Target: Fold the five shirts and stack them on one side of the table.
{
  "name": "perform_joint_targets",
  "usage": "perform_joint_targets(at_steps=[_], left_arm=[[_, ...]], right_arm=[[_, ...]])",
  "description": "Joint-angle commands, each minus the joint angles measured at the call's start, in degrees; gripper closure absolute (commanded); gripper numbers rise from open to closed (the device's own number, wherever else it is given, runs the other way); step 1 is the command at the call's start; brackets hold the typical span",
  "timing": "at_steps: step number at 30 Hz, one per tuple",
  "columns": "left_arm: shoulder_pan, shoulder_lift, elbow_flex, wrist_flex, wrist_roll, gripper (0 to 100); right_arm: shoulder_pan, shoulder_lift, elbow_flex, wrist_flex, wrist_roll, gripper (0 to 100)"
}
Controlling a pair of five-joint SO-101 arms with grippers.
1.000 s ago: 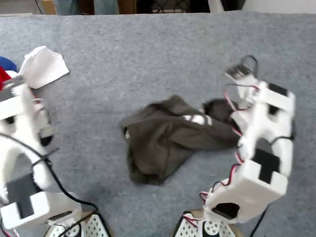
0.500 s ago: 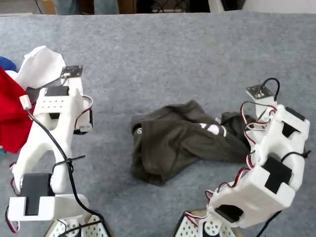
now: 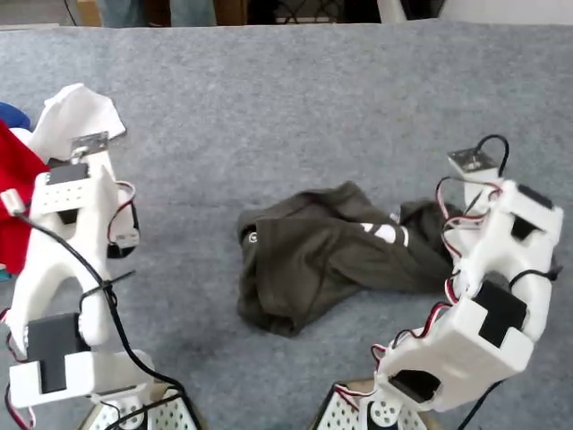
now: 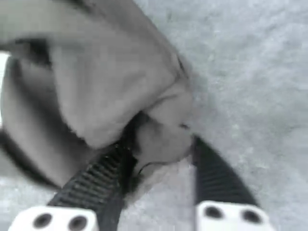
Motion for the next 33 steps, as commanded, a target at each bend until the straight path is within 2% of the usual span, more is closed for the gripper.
perform_joint_targets(at_steps=[1,6,9,13,17,21,29,32,33], left_arm=[[-5.14,-2.29,0.4,0.35,-1.23,96],[-7.34,-2.29,5.67,-4.04,-6.42,96],[-6.11,-2.2,9.01,-9.58,-5.98,96],[0.66,-2.29,9.45,-12.48,-4.92,96],[8.13,-2.29,3.21,-12.13,0.26,96],[12.0,-1.85,-2.51,-12.13,3.08,96],[10.59,-2.29,-1.63,-11.25,3.25,96],[7.25,-2.29,-1.27,-9.85,3.16,96],[5.76,-2.02,-1.19,-9.32,3.16,96]], right_arm=[[4.66,-1.45,-10.68,6.15,3.34,66.0],[10.37,-1.19,-24.84,12.4,3.69,67.8],[9.41,-1.01,-30.37,14.24,1.85,69.3],[-0.09,-0.92,-31.96,13.89,-7.3,69.9],[-13.54,0.84,-30.11,14.33,-14.95,69.9],[-24.7,6.9,-29.14,13.98,-19.69,72.8],[-37.98,23.34,-32.22,13.63,-18.9,84.9],[-40.97,25.1,-36.35,15.82,-19.25,98.2],[-41.93,25.19,-37.67,16.44,-19.25,98.5]])
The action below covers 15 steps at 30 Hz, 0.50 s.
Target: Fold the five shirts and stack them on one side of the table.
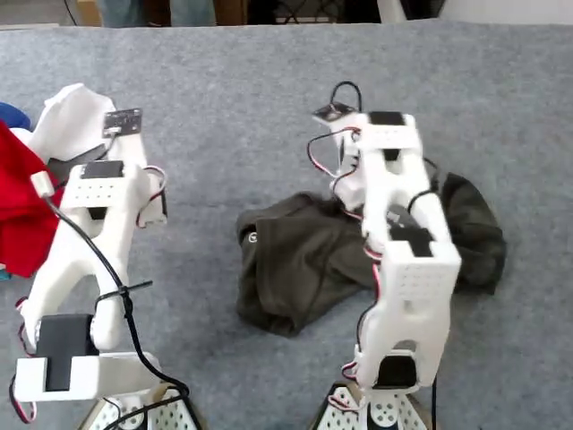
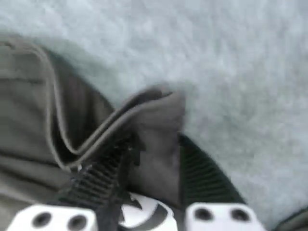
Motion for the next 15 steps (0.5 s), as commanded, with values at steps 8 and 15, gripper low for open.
perform_joint_targets(at_steps=[8,15], left_arm=[[-17.36,-2.29,-1.1,3.69,-4.92,96],[-27.12,-2.29,-1.36,3.69,-7.21,96]], right_arm=[[-14.33,0.31,-20.35,4.4,0.0,98.5],[-27.78,2.59,-37.93,-0.97,0.0,98.5]])
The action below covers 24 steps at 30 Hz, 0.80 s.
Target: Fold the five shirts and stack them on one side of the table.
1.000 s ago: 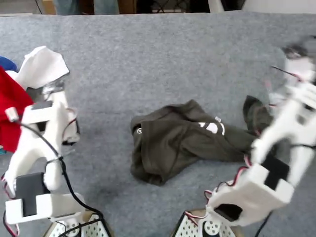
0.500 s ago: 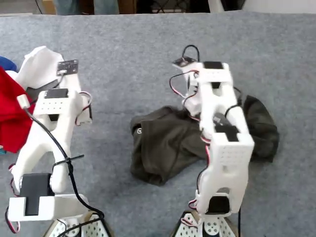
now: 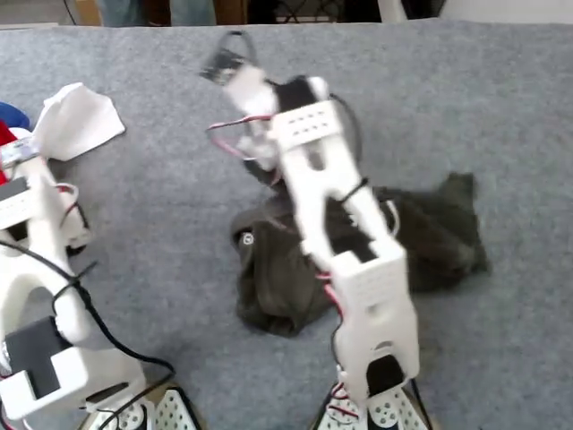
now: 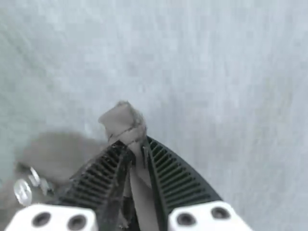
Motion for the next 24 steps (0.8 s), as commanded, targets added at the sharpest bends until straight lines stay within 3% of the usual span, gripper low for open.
perform_joint_targets(at_steps=[1,4,8,11,15,19,24], left_arm=[[-4.62,-2.29,-1.27,0.26,-0.62,96],[-6.99,-2.29,-1.01,0.26,-0.35,96],[-7.25,-2.29,-1.01,0.26,-0.26,96],[-5.32,-2.29,-1.45,0.26,-0.26,96],[1.01,-2.02,-2.51,-0.09,-0.18,96],[8.04,-1.85,-5.58,-0.18,3.6,96],[18.33,-1.67,-10.51,-1.85,6.24,96]], right_arm=[[-6.68,1.1,-9.98,-3.08,-0.09,98.4],[-8.53,4.09,-14.73,-3.96,-1.76,96.2],[-3.43,5.67,-20.18,-0.7,-20.31,80.2],[2.2,5.58,-23.87,5.8,-26.73,70.0],[8.88,5.76,-30.02,13.36,-23.65,69.4],[17.76,5.58,-31.52,19.08,-12.92,70.6],[28.04,2.15,-11.74,18.9,-11.43,92.2]])
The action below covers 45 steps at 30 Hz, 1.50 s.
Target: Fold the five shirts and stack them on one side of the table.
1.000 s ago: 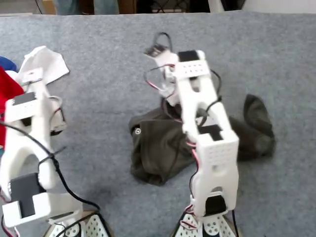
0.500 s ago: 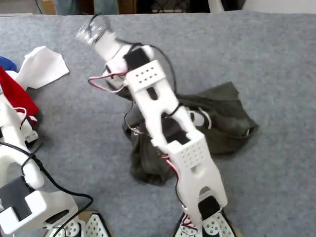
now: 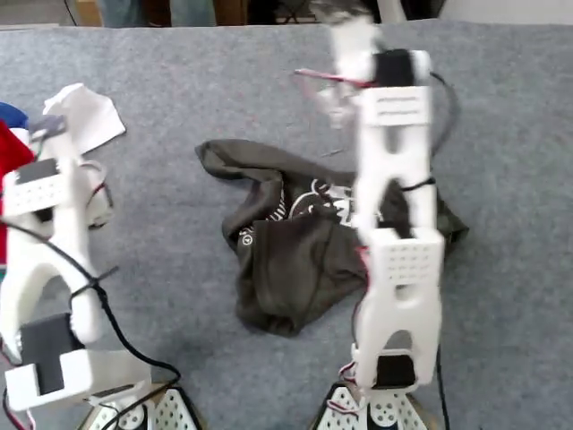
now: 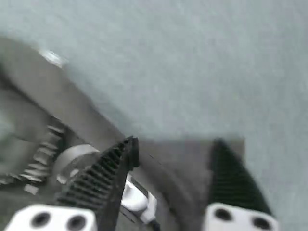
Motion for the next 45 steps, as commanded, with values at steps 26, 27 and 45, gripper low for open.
perform_joint_targets(at_steps=[26,27,45], left_arm=[[24.66,27.78,-39.34,-1.49,28.92,85],[25.98,28.75,-40.48,-0.97,28.92,85],[41.1,47.47,-73.1,9.41,31.3,83]], right_arm=[[22.86,-41.63,95.43,-16.35,19.96,98.2],[25.14,-44.0,97.63,-16.09,24.35,98.2],[50.2,-79.08,112.84,-15.21,76.92,79.4]])
